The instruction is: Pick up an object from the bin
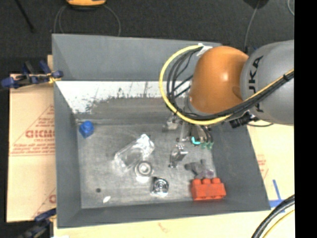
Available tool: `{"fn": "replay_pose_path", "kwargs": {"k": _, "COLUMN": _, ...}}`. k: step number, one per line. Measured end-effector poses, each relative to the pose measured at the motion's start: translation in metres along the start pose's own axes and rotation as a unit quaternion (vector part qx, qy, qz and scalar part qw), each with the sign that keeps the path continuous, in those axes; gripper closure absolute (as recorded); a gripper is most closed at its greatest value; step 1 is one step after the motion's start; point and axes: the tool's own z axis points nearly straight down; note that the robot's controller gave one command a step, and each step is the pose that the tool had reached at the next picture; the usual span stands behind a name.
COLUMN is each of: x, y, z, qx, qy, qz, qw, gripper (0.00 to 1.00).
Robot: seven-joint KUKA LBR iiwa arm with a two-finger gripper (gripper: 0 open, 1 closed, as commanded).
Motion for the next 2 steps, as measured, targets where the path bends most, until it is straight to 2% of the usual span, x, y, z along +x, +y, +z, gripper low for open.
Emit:
{"fn": "replay_pose_path", "kwargs": {"k": 1, "x": -0.023, "y": 0.039, "z": 0.089, "qx": 0.000, "qy": -0.0063, "qz": -0.141, "qw": 0.9900, "gripper": 0.00}}
{"fn": "replay_pose_path", "kwargs": {"k": 2, "x": -0.068, "y": 0.124, "z": 0.091, "qx": 0.000, "qy": -0.0055, "qz": -0.243, "qw": 0.9699, "gripper": 0.00}}
